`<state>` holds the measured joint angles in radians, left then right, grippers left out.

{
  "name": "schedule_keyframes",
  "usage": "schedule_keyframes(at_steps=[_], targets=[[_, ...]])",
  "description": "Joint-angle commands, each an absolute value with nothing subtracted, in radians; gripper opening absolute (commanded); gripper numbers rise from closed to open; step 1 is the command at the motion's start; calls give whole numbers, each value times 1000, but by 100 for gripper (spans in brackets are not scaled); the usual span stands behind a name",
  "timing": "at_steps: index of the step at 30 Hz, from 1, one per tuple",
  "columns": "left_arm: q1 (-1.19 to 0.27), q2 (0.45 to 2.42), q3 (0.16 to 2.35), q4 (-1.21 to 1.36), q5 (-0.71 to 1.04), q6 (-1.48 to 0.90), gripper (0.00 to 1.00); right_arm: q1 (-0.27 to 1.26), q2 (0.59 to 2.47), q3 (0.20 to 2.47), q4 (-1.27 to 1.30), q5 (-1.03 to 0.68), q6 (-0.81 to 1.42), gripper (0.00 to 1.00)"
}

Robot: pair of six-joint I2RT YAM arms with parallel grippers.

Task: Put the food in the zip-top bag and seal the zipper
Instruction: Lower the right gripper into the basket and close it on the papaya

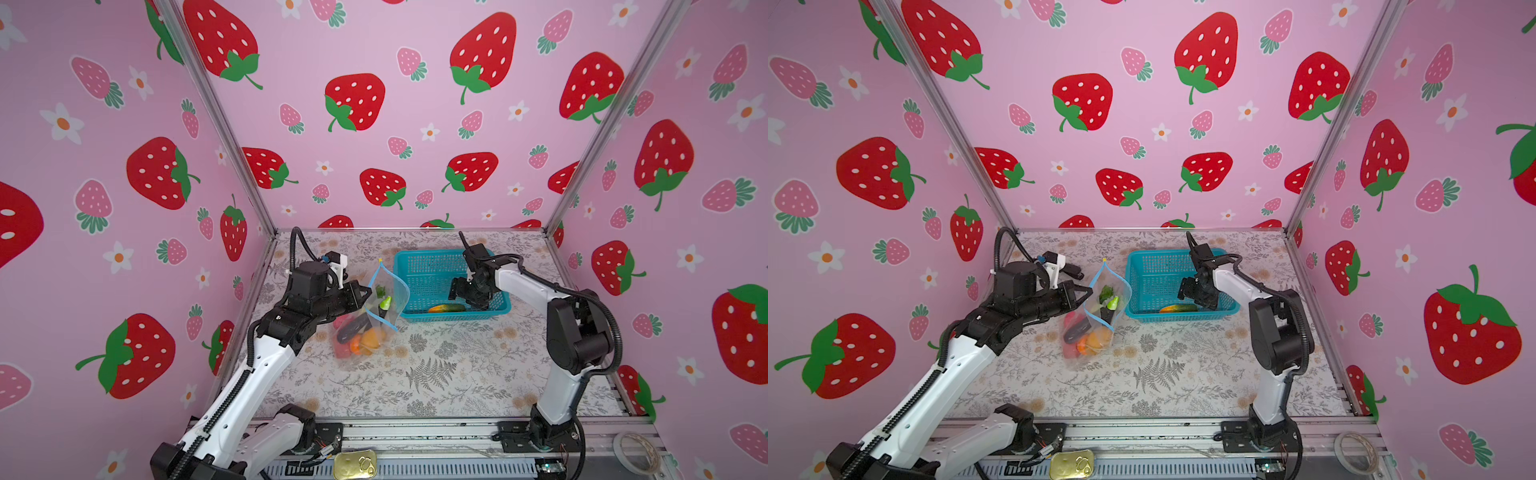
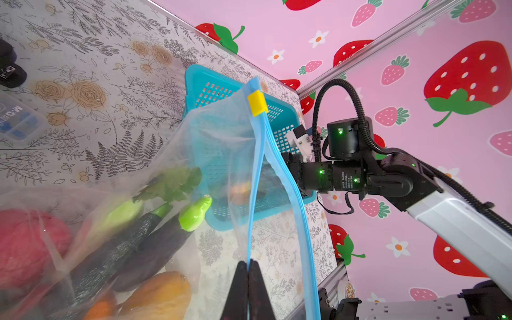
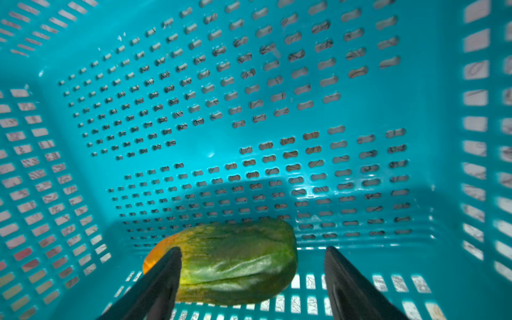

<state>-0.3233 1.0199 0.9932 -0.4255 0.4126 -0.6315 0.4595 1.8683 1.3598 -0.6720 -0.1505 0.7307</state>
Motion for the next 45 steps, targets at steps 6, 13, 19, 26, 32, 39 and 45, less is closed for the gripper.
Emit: schedule_keyframes(at_steps=[6, 13, 19, 26, 32, 39, 45], targets=[[-305, 1007, 992, -417, 428, -614, 0, 457, 1923, 1366, -652, -261, 803, 84], [-296, 1007, 988, -417, 431, -611, 0, 472, 1944, 1385, -623, -311, 819, 80], [-290, 1005, 987, -418, 436, -612, 0, 493, 1970, 1420, -599, -350, 834, 78], [-285, 991, 982, -427, 435, -611, 0, 513, 1992, 1468, -586, -376, 846, 77], [-283, 986, 977, -427, 437, -612, 0, 523, 2005, 1494, -560, -399, 862, 77], [-282, 983, 977, -429, 440, -612, 0, 547, 2042, 1560, -551, -399, 864, 76], [-282, 982, 973, -432, 437, -612, 0, 557, 2073, 1648, -579, -362, 818, 76]])
